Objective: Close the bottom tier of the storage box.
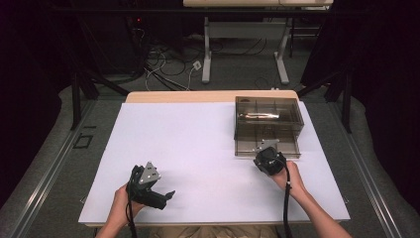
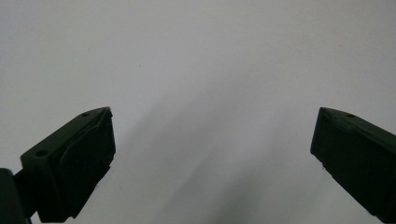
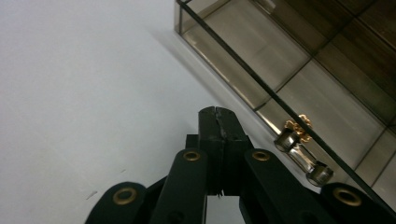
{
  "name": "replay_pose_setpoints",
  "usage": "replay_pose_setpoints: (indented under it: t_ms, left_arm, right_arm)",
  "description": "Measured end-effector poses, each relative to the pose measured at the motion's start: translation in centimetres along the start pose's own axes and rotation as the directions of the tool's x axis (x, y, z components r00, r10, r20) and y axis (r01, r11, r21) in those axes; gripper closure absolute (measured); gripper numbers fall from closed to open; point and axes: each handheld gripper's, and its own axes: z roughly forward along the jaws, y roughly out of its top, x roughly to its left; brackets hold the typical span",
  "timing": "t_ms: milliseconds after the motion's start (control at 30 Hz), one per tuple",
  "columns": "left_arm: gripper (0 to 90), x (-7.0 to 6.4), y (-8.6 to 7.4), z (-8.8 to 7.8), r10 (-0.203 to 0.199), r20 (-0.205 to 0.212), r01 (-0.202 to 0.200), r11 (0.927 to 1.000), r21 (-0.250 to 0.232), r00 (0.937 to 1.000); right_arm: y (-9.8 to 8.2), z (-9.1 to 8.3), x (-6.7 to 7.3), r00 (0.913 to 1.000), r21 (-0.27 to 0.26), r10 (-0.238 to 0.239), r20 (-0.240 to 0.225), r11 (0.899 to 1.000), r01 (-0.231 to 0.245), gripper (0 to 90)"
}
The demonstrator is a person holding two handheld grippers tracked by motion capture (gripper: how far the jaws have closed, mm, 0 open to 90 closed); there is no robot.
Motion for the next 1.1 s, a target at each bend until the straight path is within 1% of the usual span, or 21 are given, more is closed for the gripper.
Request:
replay_pose_setpoints:
  t_ms: [33,67,100,200,267,367,467,500,633,700,733,767,800,833,867,900,933,967,1000,1067,1100]
  left_arm:
    - [0.0,0.0,0.0,0.0,-0.003,0.001,0.003,1.0,0.0,1.0]
    - [0.0,0.0,0.0,0.0,0.0,0.0,0.0,1.0,0.0,1.0]
    - [0.0,0.0,0.0,0.0,0.001,0.0,-0.001,1.0,0.0,1.0]
    - [0.0,0.0,0.0,0.0,-0.001,0.001,0.001,1.0,-0.001,1.0]
    - [0.0,0.0,0.0,0.0,-0.004,0.001,0.004,1.0,0.0,1.0]
    - [0.0,0.0,0.0,0.0,0.001,0.0,-0.001,1.0,0.0,1.0]
    - [0.0,0.0,0.0,0.0,-0.002,-0.001,0.002,1.0,0.0,1.0]
    - [0.0,0.0,0.0,0.0,-0.004,0.0,0.004,1.0,0.0,1.0]
    - [0.0,0.0,0.0,0.0,-0.003,-0.001,0.003,1.0,0.001,1.0]
    - [0.0,0.0,0.0,0.0,-0.001,-0.002,0.001,1.0,0.002,1.0]
    - [0.0,0.0,0.0,0.0,-0.001,-0.002,0.001,1.0,0.002,1.0]
    - [0.0,0.0,0.0,0.0,-0.001,-0.003,0.001,1.0,0.002,1.0]
    - [0.0,0.0,0.0,0.0,-0.003,-0.001,0.003,1.0,0.002,1.0]
    - [0.0,0.0,0.0,0.0,-0.003,-0.001,0.003,1.0,0.002,1.0]
    - [0.0,0.0,0.0,0.0,-0.003,-0.002,0.003,1.0,0.002,1.0]
    - [0.0,0.0,0.0,0.0,-0.001,-0.002,0.001,1.0,0.001,1.0]
    - [0.0,0.0,0.0,0.0,0.0,-0.002,0.0,1.0,0.002,1.0]
    - [0.0,0.0,0.0,0.0,0.0,-0.002,0.0,1.0,0.002,1.0]
    - [0.0,0.0,0.0,0.0,-0.001,-0.002,0.001,1.0,0.001,1.0]
    - [0.0,0.0,0.0,0.0,0.0,-0.002,0.0,1.0,0.001,1.0]
    - [0.0,0.1,0.0,0.0,-0.001,-0.002,0.001,1.0,0.002,1.0]
  right_arm:
    - [0.0,0.0,-0.1,1.0,0.011,0.0,0.003,1.0,0.0,90.0]
    - [0.0,-0.1,-0.2,0.9999,0.024,0.011,0.005,1.0,-0.012,90.0]
    - [-0.1,0.0,-0.3,1.0,-0.002,0.007,0.007,1.0,-0.007,90.0]
    - [-0.1,-0.2,-0.6,0.9996,0.001,0.013,0.027,1.0,-0.013,90.0]
    - [-0.2,-0.3,-0.8,0.9996,0.006,0.013,0.027,1.0,-0.013,90.0]
    - [-0.3,-0.1,-1.0,0.9988,0.025,0.016,0.045,1.0,-0.017,90.0]
    - [-0.4,0.1,-1.1,0.9987,0.036,0.022,0.046,0.999,-0.023,90.0]
    - [-0.5,0.1,-1.2,0.9982,0.043,0.014,0.059,0.999,-0.017,90.0]
    - [-0.6,0.2,-1.5,0.9962,0.063,0.019,0.085,0.998,-0.025,90.0]
    - [-0.7,0.2,-1.6,0.9965,0.063,0.015,0.082,0.998,-0.021,90.0]
    - [-0.8,0.4,-1.7,0.9968,0.029,0.02,0.077,0.999,-0.023,90.0]
    - [-0.8,0.4,-1.7,0.9968,0.025,0.018,0.078,0.999,-0.02,90.0]
    - [-0.5,-0.1,-1.7,0.9962,0.108,0.001,0.088,0.994,-0.011,90.0]
    - [-0.6,0.1,-1.6,0.9952,0.076,0.0,0.098,0.997,-0.008,90.0]
    - [-0.6,0.1,-1.7,0.9963,0.078,0.001,0.086,0.997,-0.008,90.0]
    - [-0.6,0.1,-1.7,0.9958,0.08,0.001,0.092,0.997,-0.008,90.0]
    - [-0.7,0.2,-1.8,0.9963,0.062,0.008,0.085,0.998,-0.014,90.0]
    - [-0.8,0.4,-1.8,0.9968,0.017,0.021,0.078,1.0,-0.022,90.0]
    - [-0.7,0.0,-1.8,0.9963,0.075,0.014,0.084,0.997,-0.02,90.0]
    - [-0.7,-0.1,-2.0,0.9958,0.089,0.011,0.091,0.996,-0.019,90.0]
    - [-0.8,-0.1,-2.2,0.9958,0.084,0.012,0.091,0.996,-0.019,90.0]
